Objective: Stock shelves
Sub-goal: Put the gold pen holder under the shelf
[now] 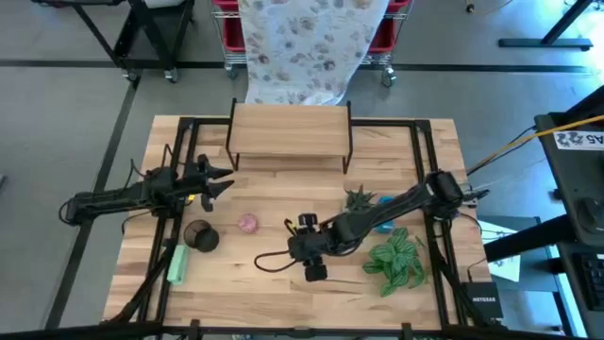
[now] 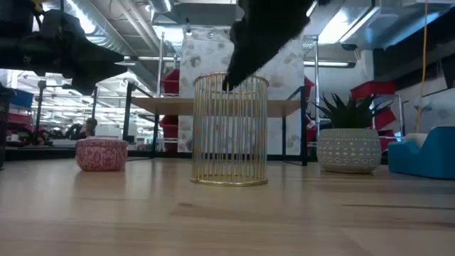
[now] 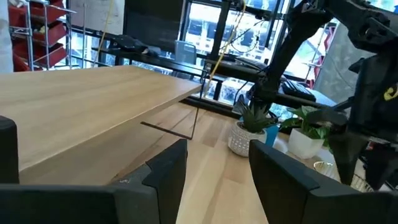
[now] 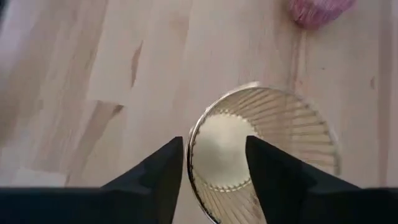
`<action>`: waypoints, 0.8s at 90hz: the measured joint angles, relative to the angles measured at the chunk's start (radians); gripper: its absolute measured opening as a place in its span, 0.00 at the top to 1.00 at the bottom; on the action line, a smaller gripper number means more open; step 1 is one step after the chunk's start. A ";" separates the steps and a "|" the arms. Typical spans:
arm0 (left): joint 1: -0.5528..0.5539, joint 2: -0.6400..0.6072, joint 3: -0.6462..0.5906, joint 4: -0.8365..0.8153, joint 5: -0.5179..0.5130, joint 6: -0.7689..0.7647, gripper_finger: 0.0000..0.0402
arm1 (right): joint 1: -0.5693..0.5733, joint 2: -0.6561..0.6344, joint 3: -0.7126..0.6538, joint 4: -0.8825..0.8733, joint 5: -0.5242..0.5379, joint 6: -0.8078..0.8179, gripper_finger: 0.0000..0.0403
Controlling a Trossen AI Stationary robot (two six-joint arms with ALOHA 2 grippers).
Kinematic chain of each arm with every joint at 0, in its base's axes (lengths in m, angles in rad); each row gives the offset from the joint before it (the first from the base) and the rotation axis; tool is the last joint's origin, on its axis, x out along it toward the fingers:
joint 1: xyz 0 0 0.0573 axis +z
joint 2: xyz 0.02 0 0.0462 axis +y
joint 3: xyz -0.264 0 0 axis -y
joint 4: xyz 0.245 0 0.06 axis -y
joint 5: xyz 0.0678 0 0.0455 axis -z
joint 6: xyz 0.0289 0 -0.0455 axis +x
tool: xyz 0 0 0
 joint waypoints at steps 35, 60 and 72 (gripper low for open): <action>0.000 0.000 0.000 0.000 0.000 0.000 0.61 | -0.001 0.003 0.000 -0.001 0.009 0.042 0.81; 0.000 0.000 0.000 0.000 0.000 0.000 0.61 | -0.001 0.015 0.000 -0.004 0.010 0.044 0.98; 0.000 0.000 0.000 0.000 0.000 0.000 0.61 | -0.002 0.015 0.033 -0.030 0.010 0.033 0.99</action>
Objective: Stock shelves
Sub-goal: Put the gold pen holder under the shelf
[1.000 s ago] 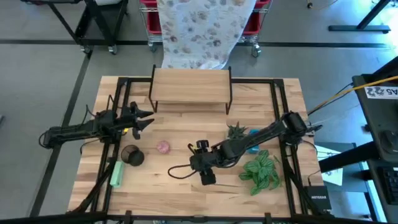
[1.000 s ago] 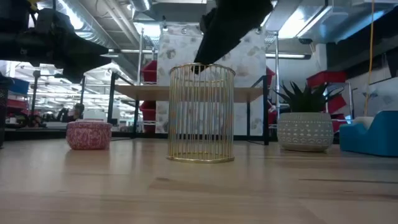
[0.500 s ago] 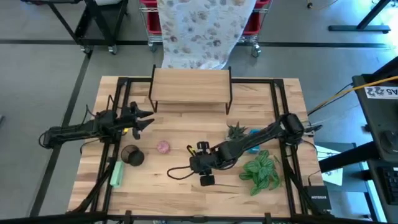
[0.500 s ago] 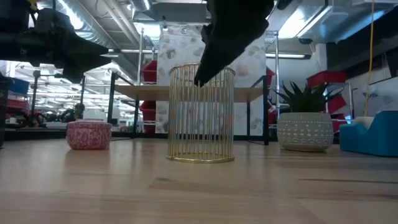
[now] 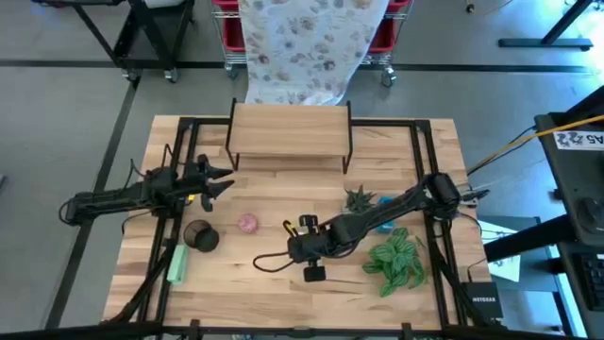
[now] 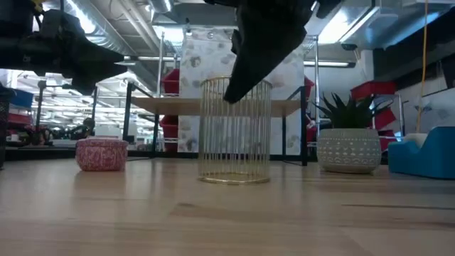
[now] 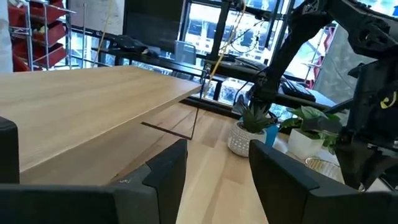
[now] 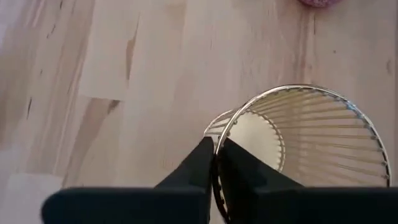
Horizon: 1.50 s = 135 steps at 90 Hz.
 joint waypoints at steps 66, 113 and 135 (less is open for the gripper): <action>0.000 0.000 0.000 0.000 0.000 0.000 0.61 | -0.287 0.008 0.115 -0.007 -0.028 -0.202 1.00; 0.000 0.000 0.000 0.000 0.000 0.000 0.61 | -0.432 0.076 0.113 0.051 -0.111 -0.206 1.00; 0.000 -0.001 0.000 0.000 0.000 0.000 0.61 | -0.485 0.088 0.113 0.054 -0.073 -0.207 1.00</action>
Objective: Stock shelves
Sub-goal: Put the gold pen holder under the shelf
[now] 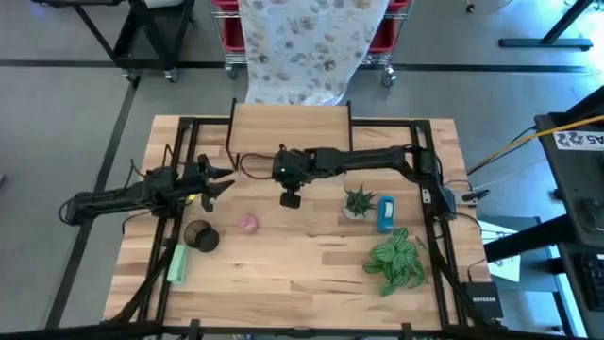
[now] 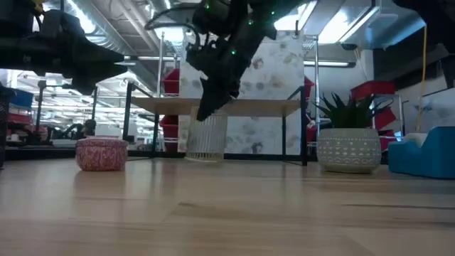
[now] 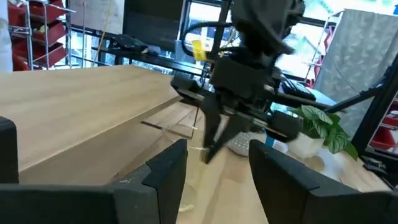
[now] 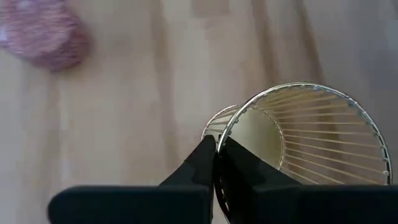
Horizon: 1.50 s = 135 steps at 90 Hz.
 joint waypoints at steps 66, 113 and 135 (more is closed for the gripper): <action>0.000 0.001 0.000 0.000 0.000 0.000 0.61 | -0.040 0.000 0.001 -0.003 0.011 -0.003 1.00; 0.000 0.001 0.000 0.000 0.000 0.000 0.61 | -0.032 0.000 0.001 -0.006 0.095 -0.003 0.72; 0.000 0.000 0.000 0.000 0.000 0.000 0.61 | 0.019 -0.033 0.045 -0.079 0.127 -0.009 0.69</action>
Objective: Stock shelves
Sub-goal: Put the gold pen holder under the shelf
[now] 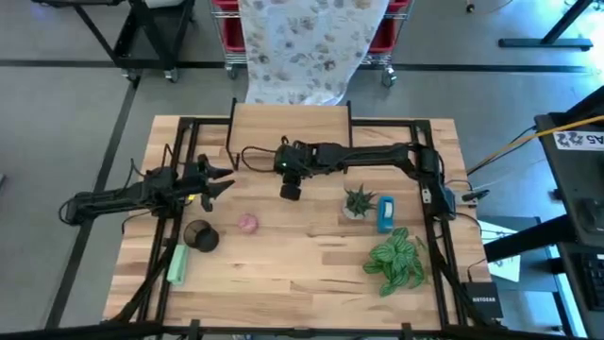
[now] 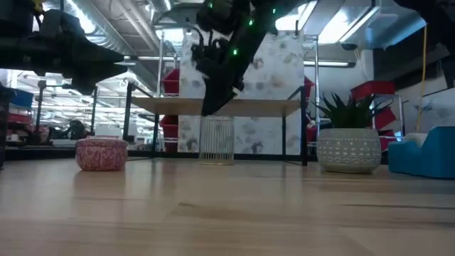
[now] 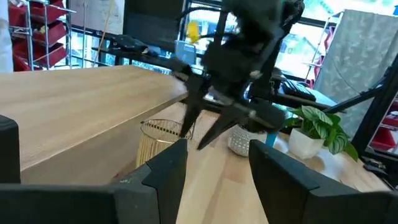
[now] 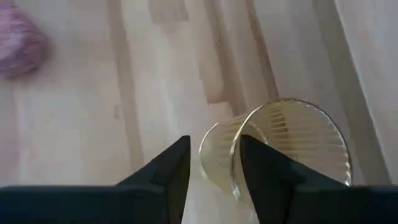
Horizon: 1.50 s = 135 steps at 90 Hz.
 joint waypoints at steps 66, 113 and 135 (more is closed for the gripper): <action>0.000 0.001 0.000 0.000 0.000 0.000 0.61 | 0.219 -0.031 -0.455 0.593 0.485 0.328 0.97; 0.000 0.001 0.000 0.000 0.000 0.000 0.61 | 0.157 -0.030 -0.569 0.741 0.529 0.414 1.00; 0.000 0.001 0.000 0.000 0.000 0.000 0.61 | 0.136 -0.029 -0.569 0.757 0.550 0.404 1.00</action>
